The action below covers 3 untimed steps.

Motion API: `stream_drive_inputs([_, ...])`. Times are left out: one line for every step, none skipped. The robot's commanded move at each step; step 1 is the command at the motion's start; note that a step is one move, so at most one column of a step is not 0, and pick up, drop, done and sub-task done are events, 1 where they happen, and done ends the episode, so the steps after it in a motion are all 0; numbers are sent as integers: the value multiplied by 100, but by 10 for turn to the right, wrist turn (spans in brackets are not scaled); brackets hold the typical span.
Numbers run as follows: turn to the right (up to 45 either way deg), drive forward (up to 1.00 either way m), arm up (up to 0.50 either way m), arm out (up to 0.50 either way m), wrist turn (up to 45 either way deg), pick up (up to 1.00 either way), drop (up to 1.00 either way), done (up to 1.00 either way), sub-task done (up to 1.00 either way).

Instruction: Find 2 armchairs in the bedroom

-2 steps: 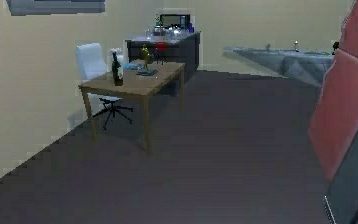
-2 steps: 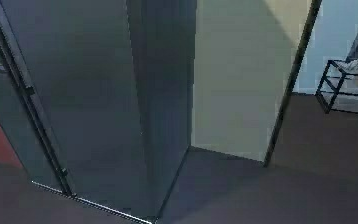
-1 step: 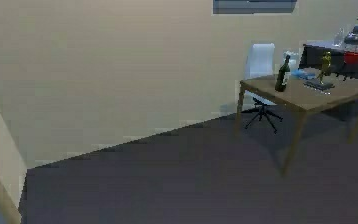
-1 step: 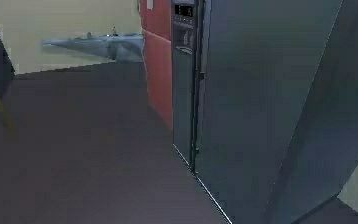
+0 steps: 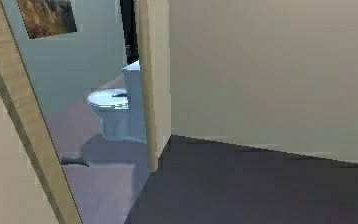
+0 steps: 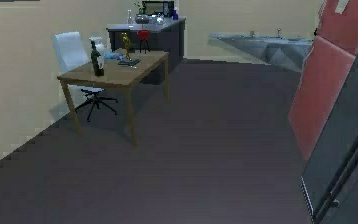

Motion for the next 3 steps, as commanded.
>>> stream_drive_inputs([0, 25, 0, 0, 0, 0, 0, 0, 0])
stream_drive_inputs([-60, 0, 0, 0, 0, 0, 0, 0, 0])
stream_drive_inputs([0, 45, 0, 0, 0, 0, 0, 0, 0])
